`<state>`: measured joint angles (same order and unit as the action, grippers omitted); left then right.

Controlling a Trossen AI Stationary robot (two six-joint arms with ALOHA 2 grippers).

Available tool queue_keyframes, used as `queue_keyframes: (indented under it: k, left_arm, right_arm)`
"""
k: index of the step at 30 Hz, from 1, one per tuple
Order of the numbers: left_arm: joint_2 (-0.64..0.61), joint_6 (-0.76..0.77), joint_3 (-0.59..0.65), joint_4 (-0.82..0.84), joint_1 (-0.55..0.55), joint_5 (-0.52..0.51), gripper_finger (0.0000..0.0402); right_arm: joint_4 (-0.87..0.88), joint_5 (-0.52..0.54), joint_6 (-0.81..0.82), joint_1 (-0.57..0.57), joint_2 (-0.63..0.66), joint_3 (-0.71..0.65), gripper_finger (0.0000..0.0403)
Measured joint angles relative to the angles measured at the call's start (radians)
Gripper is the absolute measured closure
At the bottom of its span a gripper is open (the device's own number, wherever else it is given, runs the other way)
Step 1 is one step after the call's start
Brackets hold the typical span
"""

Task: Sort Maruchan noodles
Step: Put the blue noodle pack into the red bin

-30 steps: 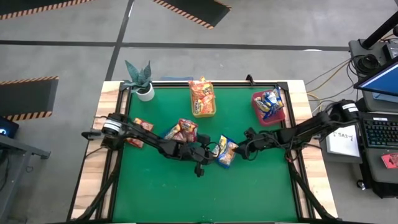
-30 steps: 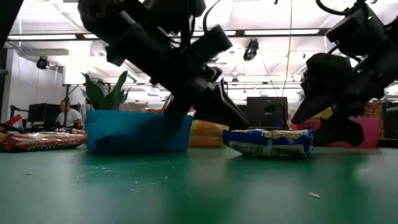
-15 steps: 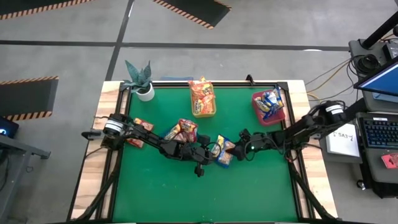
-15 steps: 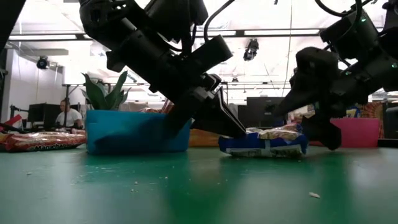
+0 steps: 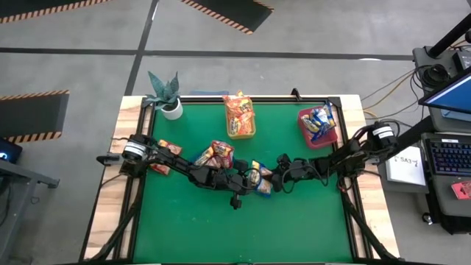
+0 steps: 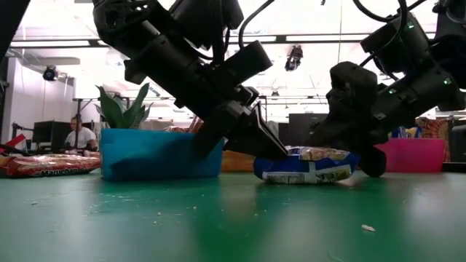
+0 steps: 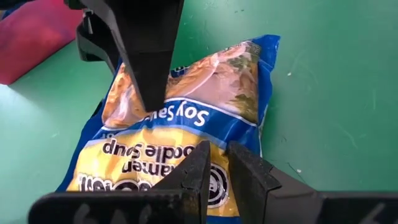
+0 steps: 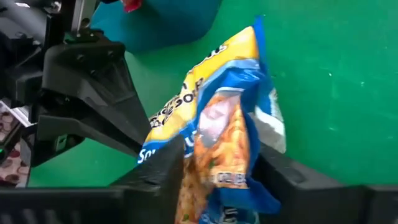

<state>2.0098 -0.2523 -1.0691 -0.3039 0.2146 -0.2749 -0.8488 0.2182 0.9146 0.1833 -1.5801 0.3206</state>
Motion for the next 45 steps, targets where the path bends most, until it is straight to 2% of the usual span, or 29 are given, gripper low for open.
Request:
queue_keyframes:
  k: [6, 7, 18, 23, 26, 34, 39, 41, 45]
  left_arm:
    - [-0.007, -0.019, 0.000, 0.000, 0.000, -0.002, 0.0361]
    - [-0.015, -0.037, 0.001, 0.001, 0.002, -0.003, 0.0361]
    - [-0.271, -0.143, 0.009, 0.157, 0.013, -0.004, 0.0361]
    - [-0.429, -0.142, 0.043, 0.132, 0.040, 0.040, 0.0361]
    - [-0.509, -0.140, 0.094, 0.074, 0.057, 0.041, 0.0361]
    - [-0.670, -0.076, 0.290, -0.197, 0.091, 0.042, 0.0361]
    - [-0.720, -0.059, 0.404, -0.357, 0.095, 0.039, 0.0361]
    - [-0.728, -0.052, 0.432, -0.426, 0.095, 0.039, 0.0361]
    - [-0.747, -0.044, 0.469, -0.519, 0.095, 0.023, 0.0361]
  right_arm:
    - [-0.001, 0.026, -0.034, 0.000, 0.014, -0.006, 0.0374]
    - [0.002, 0.029, -0.046, 0.000, 0.019, -0.007, 0.0383]
    - [0.010, 0.067, -0.163, 0.000, 0.132, -0.017, 0.0394]
    - [0.022, 0.075, -0.229, 0.000, 0.236, -0.023, 0.0394]
    - [0.093, 0.119, -0.273, 0.000, 0.324, -0.022, 0.0394]
    - [0.291, 0.289, -0.387, 0.000, 0.570, -0.014, 0.0394]
    - [0.430, 0.502, -0.463, 0.002, 0.718, -0.004, 0.0394]
    - [0.570, 0.585, -0.487, 0.002, 0.788, 0.027, 0.0394]
    - [0.965, 0.703, -0.503, 0.002, 0.881, 0.168, 0.0394]
